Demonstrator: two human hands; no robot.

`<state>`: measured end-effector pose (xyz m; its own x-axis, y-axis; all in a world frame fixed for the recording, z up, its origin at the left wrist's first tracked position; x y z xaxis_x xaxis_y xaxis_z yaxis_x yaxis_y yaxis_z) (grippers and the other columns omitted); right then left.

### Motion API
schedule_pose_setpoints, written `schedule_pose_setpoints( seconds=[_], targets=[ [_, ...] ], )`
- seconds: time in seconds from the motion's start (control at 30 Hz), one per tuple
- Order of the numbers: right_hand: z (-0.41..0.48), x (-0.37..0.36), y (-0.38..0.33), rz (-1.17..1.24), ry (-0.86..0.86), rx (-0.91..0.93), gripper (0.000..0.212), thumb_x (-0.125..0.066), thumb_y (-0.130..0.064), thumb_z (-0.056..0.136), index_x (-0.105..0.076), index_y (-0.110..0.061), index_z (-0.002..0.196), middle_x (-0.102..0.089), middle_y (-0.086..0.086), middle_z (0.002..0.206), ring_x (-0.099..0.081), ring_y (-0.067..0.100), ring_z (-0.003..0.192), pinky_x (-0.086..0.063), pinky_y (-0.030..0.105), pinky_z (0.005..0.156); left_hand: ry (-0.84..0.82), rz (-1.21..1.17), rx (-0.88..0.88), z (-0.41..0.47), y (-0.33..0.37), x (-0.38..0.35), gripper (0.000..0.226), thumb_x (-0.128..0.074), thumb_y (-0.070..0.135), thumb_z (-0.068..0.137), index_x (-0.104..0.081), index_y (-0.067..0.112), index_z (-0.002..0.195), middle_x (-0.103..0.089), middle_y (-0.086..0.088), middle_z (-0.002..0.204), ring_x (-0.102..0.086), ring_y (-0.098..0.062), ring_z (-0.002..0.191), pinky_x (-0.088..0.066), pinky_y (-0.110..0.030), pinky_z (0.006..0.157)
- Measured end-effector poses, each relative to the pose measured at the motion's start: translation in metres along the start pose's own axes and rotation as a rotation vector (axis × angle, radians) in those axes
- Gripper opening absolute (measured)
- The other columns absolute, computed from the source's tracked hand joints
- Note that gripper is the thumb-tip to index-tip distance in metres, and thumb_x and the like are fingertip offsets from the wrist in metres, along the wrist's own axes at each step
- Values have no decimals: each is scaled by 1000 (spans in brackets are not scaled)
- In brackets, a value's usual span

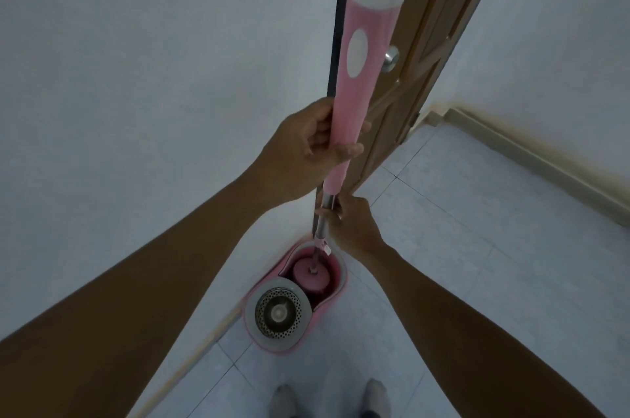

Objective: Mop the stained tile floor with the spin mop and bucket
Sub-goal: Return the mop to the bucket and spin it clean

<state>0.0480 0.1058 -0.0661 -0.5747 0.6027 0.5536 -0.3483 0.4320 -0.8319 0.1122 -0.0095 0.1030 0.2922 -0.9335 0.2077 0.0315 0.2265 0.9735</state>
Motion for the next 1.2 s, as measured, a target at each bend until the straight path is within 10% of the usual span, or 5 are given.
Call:
schedule_pose_setpoints(
  seconds=[0.17, 0.4, 0.57, 1.0, 1.2],
  targets=[
    [-12, -17, 28, -23, -112, -232, 8, -62, -17, 92, -62, -18, 100, -68, -2, 88, -65, 9, 76, -48, 20, 67, -70, -14, 196, -18, -46, -12, 38, -72, -2, 82, -64, 6, 119, -71, 3, 111, -70, -7, 97, -56, -21, 86],
    [-8, 6, 3, 51, -103, -112, 7, -62, -21, 95, -62, -19, 101, -71, 5, 83, -60, 1, 58, -46, 11, 54, -33, -59, 113, -9, -19, 0, 43, -73, -3, 80, -64, 1, 123, -71, -5, 118, -70, -11, 104, -55, -20, 87],
    [-14, 20, -15, 98, -15, 32, 10, -66, -20, 92, -61, -26, 98, -66, -25, 85, -66, -9, 78, -50, 8, 71, -20, -68, -21, -8, 11, 7, 45, -70, 0, 83, -60, 0, 127, -70, -6, 119, -69, -12, 107, -54, -22, 89],
    [-16, -7, -1, 78, -62, -144, 21, -67, -20, 90, -67, -15, 110, -71, -4, 95, -69, 14, 87, -56, 30, 84, 16, 1, 117, -16, -23, -2, 36, -71, 10, 85, -66, 12, 121, -71, 7, 112, -69, -4, 99, -52, -12, 82],
    [-17, 14, -16, 69, 30, -39, 22, -70, -19, 89, -68, -13, 110, -72, -5, 92, -63, -2, 67, -50, 15, 65, 59, -15, 21, -16, 9, 0, 39, -70, 11, 86, -63, 11, 124, -70, 4, 115, -69, -5, 101, -52, -12, 83]
  ],
)
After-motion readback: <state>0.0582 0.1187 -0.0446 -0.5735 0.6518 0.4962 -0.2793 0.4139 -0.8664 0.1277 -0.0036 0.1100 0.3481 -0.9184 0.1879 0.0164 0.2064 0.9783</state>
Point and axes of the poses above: each hand's wrist, its own z-axis towards the middle knuckle, its own x-axis out of the back of the hand, y = z × x, the point moved 2 cm from there along z, towards the middle knuckle
